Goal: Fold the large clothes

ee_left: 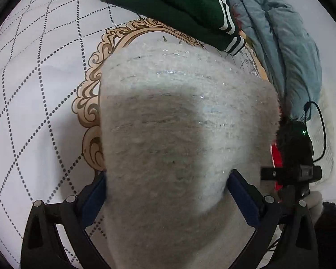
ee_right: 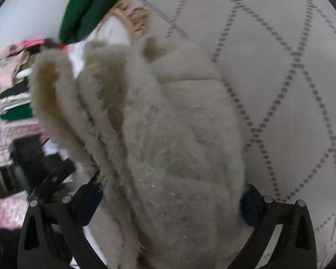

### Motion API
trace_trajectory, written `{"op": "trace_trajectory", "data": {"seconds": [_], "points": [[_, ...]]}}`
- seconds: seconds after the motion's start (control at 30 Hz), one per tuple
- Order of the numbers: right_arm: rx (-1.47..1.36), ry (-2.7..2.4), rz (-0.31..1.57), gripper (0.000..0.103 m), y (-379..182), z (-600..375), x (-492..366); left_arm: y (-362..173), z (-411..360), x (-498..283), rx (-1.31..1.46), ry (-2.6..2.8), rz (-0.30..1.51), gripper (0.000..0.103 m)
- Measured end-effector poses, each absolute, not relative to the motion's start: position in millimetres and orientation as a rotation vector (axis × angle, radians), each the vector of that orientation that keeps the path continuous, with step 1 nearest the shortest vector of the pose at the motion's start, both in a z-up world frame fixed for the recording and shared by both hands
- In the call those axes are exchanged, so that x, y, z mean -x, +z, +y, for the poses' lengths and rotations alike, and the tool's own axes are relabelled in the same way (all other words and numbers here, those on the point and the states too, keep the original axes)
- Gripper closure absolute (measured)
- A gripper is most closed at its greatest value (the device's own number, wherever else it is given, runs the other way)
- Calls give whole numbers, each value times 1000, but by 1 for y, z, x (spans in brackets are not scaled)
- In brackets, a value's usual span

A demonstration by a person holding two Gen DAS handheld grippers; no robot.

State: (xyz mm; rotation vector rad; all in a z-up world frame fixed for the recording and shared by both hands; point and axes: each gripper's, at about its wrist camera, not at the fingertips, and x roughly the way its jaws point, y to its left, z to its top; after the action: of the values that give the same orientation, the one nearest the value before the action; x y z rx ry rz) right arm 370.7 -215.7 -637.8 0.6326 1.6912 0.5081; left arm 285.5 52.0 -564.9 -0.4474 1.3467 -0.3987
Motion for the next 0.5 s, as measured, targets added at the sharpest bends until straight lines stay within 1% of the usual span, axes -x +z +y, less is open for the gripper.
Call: {"op": "trace_trajectory", "data": {"seconds": [0.07,0.13,0.2,0.23,0.33,0.5], "points": [[-615,553,1694,3,-638,-204,-370,-562,50,-287,441,-397,1337,1],[-647,563,1701,27,-639,-198,-367,-551,48,-284,411,-386,1304,2],[-688,573,1691,39,-632,-193,-368,-541,46,-284,363,-372,1276,2],[-692,580,1682,43,-627,-188,-370,-535,47,-286,358,-365,1264,2],[-714,582,1660,47,-614,-178,-370,-519,57,-292,373,-349,1243,2],[-786,595,1608,48,-589,-173,-378,-486,62,-309,340,-345,1199,3]]}}
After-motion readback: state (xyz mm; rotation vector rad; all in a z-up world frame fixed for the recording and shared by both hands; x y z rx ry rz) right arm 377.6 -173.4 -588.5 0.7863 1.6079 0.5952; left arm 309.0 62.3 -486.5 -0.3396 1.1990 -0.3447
